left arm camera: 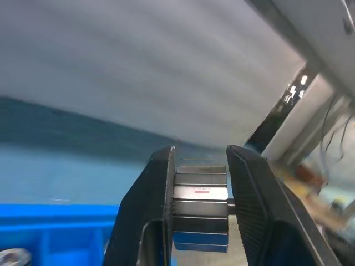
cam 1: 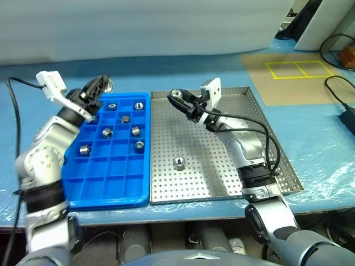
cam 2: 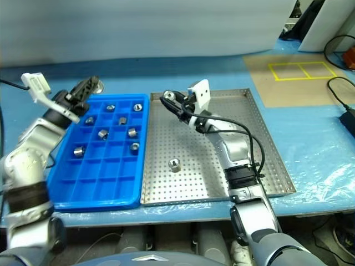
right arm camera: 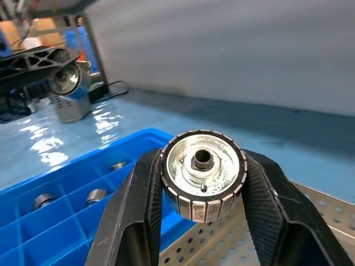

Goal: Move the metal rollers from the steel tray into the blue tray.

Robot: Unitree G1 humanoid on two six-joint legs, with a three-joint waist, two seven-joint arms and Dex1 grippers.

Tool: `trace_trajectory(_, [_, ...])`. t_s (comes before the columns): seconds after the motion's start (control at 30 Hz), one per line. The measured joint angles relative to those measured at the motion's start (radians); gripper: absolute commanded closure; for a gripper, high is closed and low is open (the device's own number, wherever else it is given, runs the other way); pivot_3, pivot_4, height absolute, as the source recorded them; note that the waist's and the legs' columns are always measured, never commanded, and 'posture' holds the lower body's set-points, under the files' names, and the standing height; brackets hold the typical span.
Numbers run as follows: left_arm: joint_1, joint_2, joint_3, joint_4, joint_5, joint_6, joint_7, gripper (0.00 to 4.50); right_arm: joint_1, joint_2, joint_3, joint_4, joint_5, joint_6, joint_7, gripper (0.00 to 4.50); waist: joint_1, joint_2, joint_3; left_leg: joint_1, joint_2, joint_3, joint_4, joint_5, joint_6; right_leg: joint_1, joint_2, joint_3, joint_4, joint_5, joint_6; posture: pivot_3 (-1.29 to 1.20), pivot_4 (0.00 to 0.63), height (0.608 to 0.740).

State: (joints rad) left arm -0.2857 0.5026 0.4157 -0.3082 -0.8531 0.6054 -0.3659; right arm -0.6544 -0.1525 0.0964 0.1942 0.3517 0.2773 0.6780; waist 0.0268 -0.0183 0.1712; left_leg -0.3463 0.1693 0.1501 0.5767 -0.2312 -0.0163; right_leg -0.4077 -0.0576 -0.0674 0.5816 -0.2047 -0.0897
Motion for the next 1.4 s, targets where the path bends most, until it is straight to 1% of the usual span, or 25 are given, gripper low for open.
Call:
trace_trajectory(0.1, [0.172,0.002,0.016,-0.12,0.111,-0.074,0.022,3.36,-0.02,0.004,0.011,0.067,-0.016,-0.024,0.039,2.86,0.016,0.0,0.0,0.0,0.0,0.0,0.0,0.0,0.0,0.001,0.0,0.0,0.0,0.0,0.0,0.2,0.15,0.74])
trace_trajectory(0.17, [0.287,-0.001,0.027,-0.189,0.159,-0.098,0.035,3.36,-0.044,0.009,0.012,0.111,-0.019,-0.037,0.065,2.86,0.023,-0.001,0.0,0.0,0.001,-0.001,0.0,0.0,0.0,0.0,0.0,-0.001,0.0,0.0,0.0,0.25,0.15,0.74])
trace_trajectory(0.2, [0.327,-0.01,0.035,-0.213,0.173,-0.105,0.044,3.36,-0.055,0.013,0.012,0.127,-0.02,-0.044,0.076,2.86,0.028,-0.001,0.0,0.0,0.001,-0.001,0.0,0.0,0.0,0.0,0.0,-0.001,0.0,0.0,0.0,0.26,0.15,0.74])
trace_trajectory(0.33, [0.503,-0.104,0.114,-0.337,0.199,-0.154,0.111,3.36,-0.105,0.041,0.026,0.22,-0.037,-0.09,0.134,2.86,0.051,-0.001,0.001,-0.001,0.001,-0.001,-0.001,-0.002,0.002,0.0,0.0,-0.001,-0.001,0.0,0.0,0.34,0.15,0.74])
trace_trajectory(0.43, [0.628,-0.144,0.118,-0.404,0.233,-0.172,0.125,3.36,-0.126,0.057,0.033,0.287,-0.056,-0.122,0.16,2.86,0.076,-0.001,0.001,-0.001,0.001,-0.001,-0.001,-0.003,0.004,0.0,0.0,-0.001,-0.003,0.0,0.0,0.38,0.15,0.74])
trace_trajectory(0.6, [0.778,-0.197,0.118,-0.463,0.276,-0.174,0.147,3.36,-0.164,0.089,0.034,0.358,-0.063,-0.152,0.201,2.86,0.114,-0.001,0.004,0.0,0.001,-0.002,-0.001,-0.003,0.004,0.001,0.0,-0.002,-0.003,0.0,0.0,0.43,0.15,0.74])
trace_trajectory(0.7, [0.839,-0.222,0.118,-0.493,0.294,-0.174,0.158,3.36,-0.176,0.099,0.034,0.393,-0.078,-0.174,0.22,2.86,0.131,0.0,0.004,0.001,0.001,-0.002,-0.002,-0.003,0.004,0.001,0.0,-0.001,-0.004,0.0,0.0,0.46,0.15,0.74])
trace_trajectory(0.8, [0.864,-0.233,0.095,-0.5,0.324,-0.174,0.165,3.36,-0.188,0.111,0.034,0.421,-0.079,-0.18,0.235,2.86,0.143,0.0,0.005,0.001,0.001,-0.002,-0.003,-0.003,0.004,0.001,0.0,-0.001,-0.003,0.0,0.0,0.46,0.15,0.74])
trace_trajectory(0.93, [0.852,-0.241,0.051,-0.501,0.355,-0.174,0.18,3.36,-0.198,0.119,0.034,0.428,-0.088,-0.19,0.245,2.86,0.158,0.001,0.005,0.003,0.001,-0.002,-0.003,-0.003,0.004,0.001,0.001,-0.001,-0.003,0.0,0.0,0.45,0.15,0.74])
trace_trajectory(1.13, [0.79,-0.229,0.022,-0.493,0.371,-0.17,0.183,3.36,-0.198,0.115,0.033,0.427,-0.097,-0.191,0.245,2.86,0.156,0.0,0.005,0.004,0.001,-0.002,-0.003,-0.002,0.003,0.001,0.001,-0.001,-0.002,0.0,0.0,0.41,0.15,0.74])
trace_trajectory(1.2, [0.782,-0.223,0.015,-0.484,0.375,-0.168,0.179,2.62,-0.197,0.112,0.032,0.426,-0.098,-0.191,0.241,2.86,0.153,0.0,0.005,0.004,0.001,-0.002,-0.003,-0.002,0.003,0.001,0.001,-0.001,-0.002,0.0,0.0,0.41,0.15,0.74])
trace_trajectory(1.27, [0.776,-0.222,0.01,-0.478,0.383,-0.165,0.178,2.09,-0.197,0.103,0.031,0.426,-0.099,-0.191,0.239,2.86,0.151,0.0,0.005,0.004,0.001,-0.001,-0.003,-0.002,0.003,0.001,0.001,-0.001,-0.002,0.0,0.0,0.4,0.15,0.74])
trace_trajectory(1.4, [0.763,-0.218,0.009,-0.468,0.395,-0.159,0.179,0.71,-0.196,0.093,0.025,0.425,-0.099,-0.19,0.236,2.86,0.151,0.0,0.005,0.004,0.001,-0.001,-0.003,-0.002,0.002,0.001,0.001,-0.001,-0.001,0.0,0.0,0.39,0.15,0.74])
